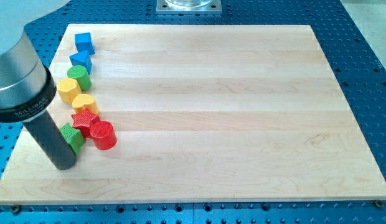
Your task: Place the green circle at the top of the red circle
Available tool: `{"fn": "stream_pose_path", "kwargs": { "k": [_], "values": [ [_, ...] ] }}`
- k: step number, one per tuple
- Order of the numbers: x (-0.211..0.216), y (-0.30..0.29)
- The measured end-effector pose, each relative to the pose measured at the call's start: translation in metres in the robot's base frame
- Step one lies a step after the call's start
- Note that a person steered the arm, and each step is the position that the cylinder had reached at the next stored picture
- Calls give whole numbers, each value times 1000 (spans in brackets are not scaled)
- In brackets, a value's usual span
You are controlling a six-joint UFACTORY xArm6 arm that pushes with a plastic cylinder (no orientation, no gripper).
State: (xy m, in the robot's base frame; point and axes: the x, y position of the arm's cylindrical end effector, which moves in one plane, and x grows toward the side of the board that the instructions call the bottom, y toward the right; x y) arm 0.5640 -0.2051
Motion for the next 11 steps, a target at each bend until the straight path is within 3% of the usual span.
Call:
{"fn": "stream_pose_path", "kwargs": {
  "k": [2, 3, 6, 9, 11],
  "values": [
    [-13, -99],
    [-41, -98],
    [-188, -98],
    [-185, 16],
    [-190, 56]
  ]
}}
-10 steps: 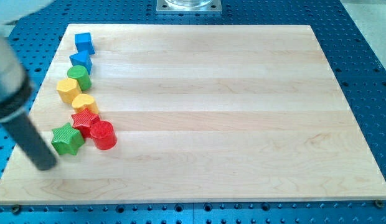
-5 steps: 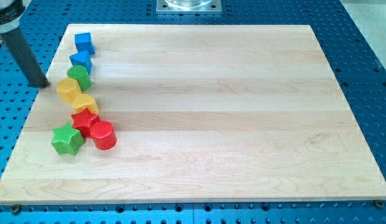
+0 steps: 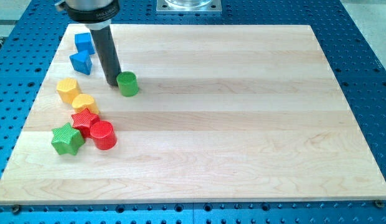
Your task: Place the green circle at the top of the red circle
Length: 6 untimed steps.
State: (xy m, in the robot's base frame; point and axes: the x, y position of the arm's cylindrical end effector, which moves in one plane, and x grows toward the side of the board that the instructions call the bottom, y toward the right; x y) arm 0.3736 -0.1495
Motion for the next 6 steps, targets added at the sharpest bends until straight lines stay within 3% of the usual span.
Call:
{"fn": "stream_pose_path", "kwargs": {
  "k": [1, 2, 3, 4, 6],
  "values": [
    [-25, 33],
    [-11, 55],
    [28, 45],
    [35, 15],
    [-16, 9]
  ]
}}
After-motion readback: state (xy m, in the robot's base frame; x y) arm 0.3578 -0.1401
